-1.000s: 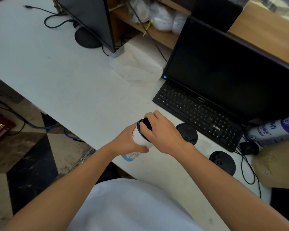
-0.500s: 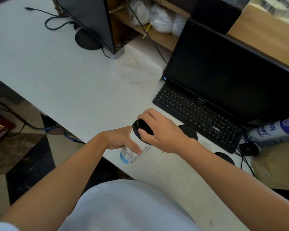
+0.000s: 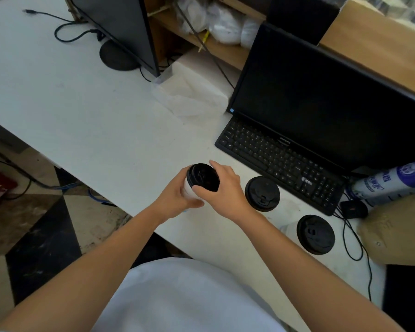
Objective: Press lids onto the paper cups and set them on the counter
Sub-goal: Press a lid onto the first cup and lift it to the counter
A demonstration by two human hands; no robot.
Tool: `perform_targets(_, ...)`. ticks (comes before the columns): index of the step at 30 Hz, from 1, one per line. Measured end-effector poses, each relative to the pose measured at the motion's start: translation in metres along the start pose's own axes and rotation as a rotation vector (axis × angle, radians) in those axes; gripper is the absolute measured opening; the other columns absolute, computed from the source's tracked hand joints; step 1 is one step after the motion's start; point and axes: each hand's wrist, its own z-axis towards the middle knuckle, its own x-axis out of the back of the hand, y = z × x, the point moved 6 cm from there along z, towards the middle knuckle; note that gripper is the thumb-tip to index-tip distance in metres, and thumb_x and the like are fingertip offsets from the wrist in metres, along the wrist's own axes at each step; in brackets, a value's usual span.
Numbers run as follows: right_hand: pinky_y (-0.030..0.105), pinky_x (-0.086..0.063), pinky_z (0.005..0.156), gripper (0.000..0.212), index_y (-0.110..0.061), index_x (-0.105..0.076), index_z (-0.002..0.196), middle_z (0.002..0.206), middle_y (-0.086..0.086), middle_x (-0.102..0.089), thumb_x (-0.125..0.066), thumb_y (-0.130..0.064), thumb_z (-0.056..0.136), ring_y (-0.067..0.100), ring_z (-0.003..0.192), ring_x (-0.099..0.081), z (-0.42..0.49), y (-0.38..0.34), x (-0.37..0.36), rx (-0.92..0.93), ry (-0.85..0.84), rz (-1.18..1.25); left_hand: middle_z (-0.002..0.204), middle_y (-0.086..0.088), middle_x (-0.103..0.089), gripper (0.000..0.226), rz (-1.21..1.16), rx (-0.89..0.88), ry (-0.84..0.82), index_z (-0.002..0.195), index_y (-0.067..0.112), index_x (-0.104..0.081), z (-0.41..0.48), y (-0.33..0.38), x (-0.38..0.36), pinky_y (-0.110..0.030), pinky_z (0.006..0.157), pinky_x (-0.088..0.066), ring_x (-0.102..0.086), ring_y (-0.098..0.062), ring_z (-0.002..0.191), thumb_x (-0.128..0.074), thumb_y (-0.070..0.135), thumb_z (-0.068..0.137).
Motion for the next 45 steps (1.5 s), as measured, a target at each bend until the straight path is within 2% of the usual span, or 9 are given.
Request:
perform_targets(5,0.029,-0.042,0.105,0.074,-0.024,-0.045,0.148,0.139,-0.004,-0.039,-0.079,-0.030,0.083,0.019,0.130,-0.041,-0.001,0.003,-0.002,0.041,0.032,0.016,0.129,0.025,-0.055,0.082,0.108,-0.048,0.079,0.139,0.039,-0.042,0.004,-0.007,0.004,-0.006,0.091,-0.042,-0.050,0.018,0.115,-0.082,0.002,0.077)
perform_targets(9,0.028,-0.047,0.106,0.081,-0.018,-0.043,0.151,0.140,-0.002,-0.036,-0.083,-0.021,0.080,0.012,0.120,-0.046,-0.001,0.005,-0.002,0.026,0.054,0.078,0.127,0.000,-0.051,0.098,0.240,0.034,0.182,0.152,0.036,-0.036,0.006,-0.023,0.011,-0.025,0.094,-0.048,-0.054,-0.014,0.114,-0.089,0.017,0.072)
perform_targets(12,0.032,-0.049,0.105,0.085,-0.017,-0.039,0.153,0.137,-0.001,-0.034,-0.084,-0.018,0.080,0.013,0.114,-0.052,-0.001,0.013,-0.003,-0.054,0.070,0.138,0.121,0.001,-0.053,0.082,0.177,0.060,0.225,0.145,0.036,-0.048,0.002,-0.023,0.012,-0.015,0.081,-0.049,-0.065,-0.014,0.098,-0.086,0.013,0.076)
perform_targets(15,0.033,-0.055,0.096,0.077,-0.025,-0.047,0.146,0.127,-0.002,-0.036,-0.084,-0.016,0.079,0.012,0.097,-0.059,-0.001,0.022,-0.004,-0.118,0.083,0.222,0.127,0.003,-0.060,0.069,0.035,0.081,0.168,0.133,0.041,-0.060,0.001,-0.025,0.012,-0.029,0.086,-0.057,-0.069,-0.023,0.104,-0.074,-0.003,0.081)
perform_targets(19,0.038,-0.059,0.087,0.071,-0.032,-0.049,0.142,0.130,0.001,-0.046,-0.083,-0.017,0.080,0.022,0.102,-0.068,0.002,0.033,-0.005,-0.176,0.085,0.337,0.132,0.003,-0.062,0.065,-0.209,0.145,0.132,0.126,0.035,-0.064,-0.001,-0.022,0.010,-0.039,0.083,-0.061,-0.067,-0.031,0.105,-0.049,-0.013,0.086)
perform_targets(26,0.023,-0.059,0.073,0.051,-0.023,-0.054,0.135,0.122,-0.005,-0.060,-0.076,-0.021,0.089,0.015,0.081,-0.075,-0.001,0.035,-0.007,-0.212,0.095,0.450,0.123,-0.001,-0.065,0.028,-0.319,0.259,0.223,0.118,0.030,-0.065,-0.001,-0.016,0.012,-0.042,0.081,-0.061,-0.064,-0.027,0.102,-0.045,0.020,0.103)
perform_targets(30,0.034,-0.064,0.071,0.023,-0.011,-0.060,0.110,0.106,0.004,-0.066,-0.062,-0.031,0.099,0.016,0.075,-0.068,-0.001,0.037,-0.009,-0.295,0.098,0.436,0.117,0.004,-0.069,0.031,-0.241,0.243,0.300,0.118,0.030,-0.068,0.001,-0.013,0.015,-0.041,0.085,-0.059,-0.065,-0.023,0.106,-0.040,0.031,0.105)
perform_targets(36,0.042,-0.064,0.069,0.040,0.000,-0.064,0.105,0.083,0.011,-0.067,-0.042,-0.033,0.108,0.025,0.069,-0.066,-0.001,0.042,-0.019,-0.423,-0.042,0.583,0.110,0.002,-0.074,0.035,-0.290,0.199,0.337,0.106,0.025,-0.076,0.003,-0.011,0.016,-0.038,0.088,-0.057,-0.066,-0.017,0.110,-0.041,0.028,0.106)
perform_targets(45,0.041,-0.064,0.067,0.062,-0.002,-0.068,0.103,0.092,0.019,-0.075,-0.032,-0.052,0.107,0.029,0.076,-0.070,-0.005,0.042,-0.028,-0.502,-0.171,0.617,0.118,0.002,-0.073,0.040,-0.340,0.223,0.310,0.114,0.023,-0.073,0.001,-0.022,0.008,-0.037,0.100,-0.050,-0.063,-0.014,0.117,-0.035,0.036,0.108)
